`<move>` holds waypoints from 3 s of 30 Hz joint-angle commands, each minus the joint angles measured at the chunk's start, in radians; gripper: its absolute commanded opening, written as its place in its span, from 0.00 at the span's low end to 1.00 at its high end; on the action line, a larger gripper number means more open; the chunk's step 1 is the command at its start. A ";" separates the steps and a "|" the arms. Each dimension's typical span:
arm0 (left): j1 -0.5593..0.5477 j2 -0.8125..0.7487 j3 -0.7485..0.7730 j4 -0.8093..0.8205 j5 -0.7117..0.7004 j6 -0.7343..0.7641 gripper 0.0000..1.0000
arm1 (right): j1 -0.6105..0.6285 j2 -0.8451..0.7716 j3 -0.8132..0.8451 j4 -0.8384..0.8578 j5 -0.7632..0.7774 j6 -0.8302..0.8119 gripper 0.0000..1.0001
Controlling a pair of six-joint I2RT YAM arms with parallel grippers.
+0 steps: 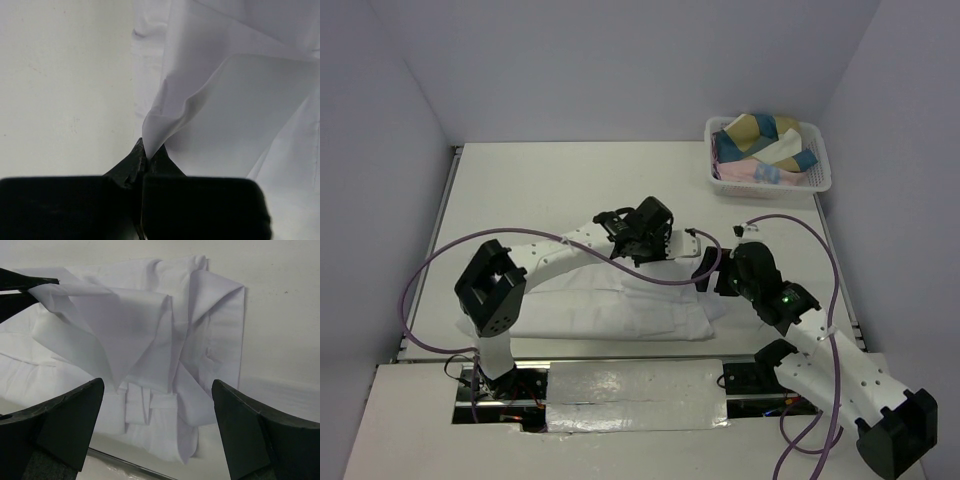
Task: Fold and stack the long sleeve shirts
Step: Fold the shirt
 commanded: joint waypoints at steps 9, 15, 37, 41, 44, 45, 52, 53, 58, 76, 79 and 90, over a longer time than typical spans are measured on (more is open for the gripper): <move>-0.010 0.012 0.115 -0.012 -0.230 -0.144 0.04 | -0.010 -0.010 0.035 0.002 -0.007 0.010 0.95; 0.028 0.069 0.210 0.002 -0.311 -0.150 0.01 | -0.012 -0.027 0.032 -0.005 -0.004 0.016 0.95; 0.079 0.149 0.386 0.037 -0.379 -0.138 0.00 | -0.016 0.029 0.086 -0.027 0.001 -0.009 0.94; 0.077 0.118 0.466 -0.134 -0.124 -0.155 0.00 | -0.026 0.049 0.130 -0.074 0.024 -0.006 0.95; 0.054 0.083 0.391 -0.243 0.033 -0.141 0.00 | -0.032 0.051 0.141 -0.087 0.017 -0.004 0.95; 0.044 0.063 0.362 -0.265 0.057 -0.134 0.00 | -0.035 0.048 0.141 -0.087 0.014 -0.006 0.95; -0.064 0.009 0.165 -0.337 0.137 -0.086 0.00 | -0.044 0.049 0.146 -0.107 -0.032 -0.012 0.95; -0.073 0.011 0.161 -0.343 0.137 -0.083 0.00 | -0.044 0.049 0.140 -0.108 -0.035 -0.010 0.95; -0.114 0.020 0.153 -0.356 0.091 -0.094 0.04 | -0.045 0.031 0.112 -0.111 -0.038 0.008 0.95; -0.167 -0.066 0.015 -0.402 0.193 0.103 0.14 | -0.067 0.046 0.109 -0.177 -0.002 0.077 0.95; -0.165 -0.062 0.020 -0.402 0.206 0.077 0.13 | -0.068 0.046 0.097 -0.179 -0.031 0.103 0.95; -0.167 -0.028 0.037 -0.328 0.158 0.216 0.17 | -0.131 -0.001 0.075 -0.216 -0.044 0.113 0.95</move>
